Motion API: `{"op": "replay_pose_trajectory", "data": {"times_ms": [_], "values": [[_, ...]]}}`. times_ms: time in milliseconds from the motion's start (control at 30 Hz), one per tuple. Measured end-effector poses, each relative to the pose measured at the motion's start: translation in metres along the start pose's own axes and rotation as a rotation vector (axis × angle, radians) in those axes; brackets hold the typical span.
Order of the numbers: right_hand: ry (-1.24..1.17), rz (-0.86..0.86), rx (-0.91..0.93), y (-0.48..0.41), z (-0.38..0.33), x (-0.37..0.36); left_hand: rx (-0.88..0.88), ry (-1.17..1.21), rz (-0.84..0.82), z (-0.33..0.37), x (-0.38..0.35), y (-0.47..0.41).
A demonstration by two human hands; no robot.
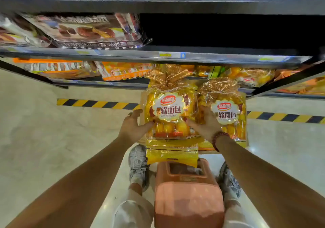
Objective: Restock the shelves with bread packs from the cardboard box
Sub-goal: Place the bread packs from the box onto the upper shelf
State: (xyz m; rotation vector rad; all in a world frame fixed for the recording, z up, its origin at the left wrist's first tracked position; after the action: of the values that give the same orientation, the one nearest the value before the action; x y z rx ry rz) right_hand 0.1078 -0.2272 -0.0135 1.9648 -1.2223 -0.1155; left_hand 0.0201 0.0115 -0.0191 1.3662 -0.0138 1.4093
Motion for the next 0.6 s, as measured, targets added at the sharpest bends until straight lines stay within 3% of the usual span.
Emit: {"op": "replay_pose_trajectory", "data": {"times_ms": [133, 233, 400, 600], "values": [[-0.210, -0.049, -0.077, -0.004, 0.009, -0.016, 0.082, 0.408, -0.101, 0.010, -0.012, -0.010], [-0.312, 0.018, -0.093, -0.001, 0.010, -0.027, 0.101, 0.594, -0.100, 0.019, -0.020, -0.012], [-0.344, 0.197, 0.015, 0.012, 0.004, -0.039, 0.048, 0.726, -0.051, 0.027, -0.026, -0.003], [-0.626, 0.067, 0.001, 0.021, 0.009, -0.016, 0.040, 0.770, -0.107, 0.023, -0.010, 0.005]]}}
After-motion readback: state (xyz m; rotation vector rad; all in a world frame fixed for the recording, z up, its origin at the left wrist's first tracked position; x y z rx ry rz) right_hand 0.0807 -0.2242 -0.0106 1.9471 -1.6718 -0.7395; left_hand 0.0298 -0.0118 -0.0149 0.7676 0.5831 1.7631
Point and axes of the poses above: each hand's wrist, its own y-axis away from the middle knuckle, its own x-axis out of the back of the hand, z = x × y, the point moved 3 cm from there along -y, towards the middle knuckle, and after that the axes turned 14 degrees about -y, right-handed, at the moved point
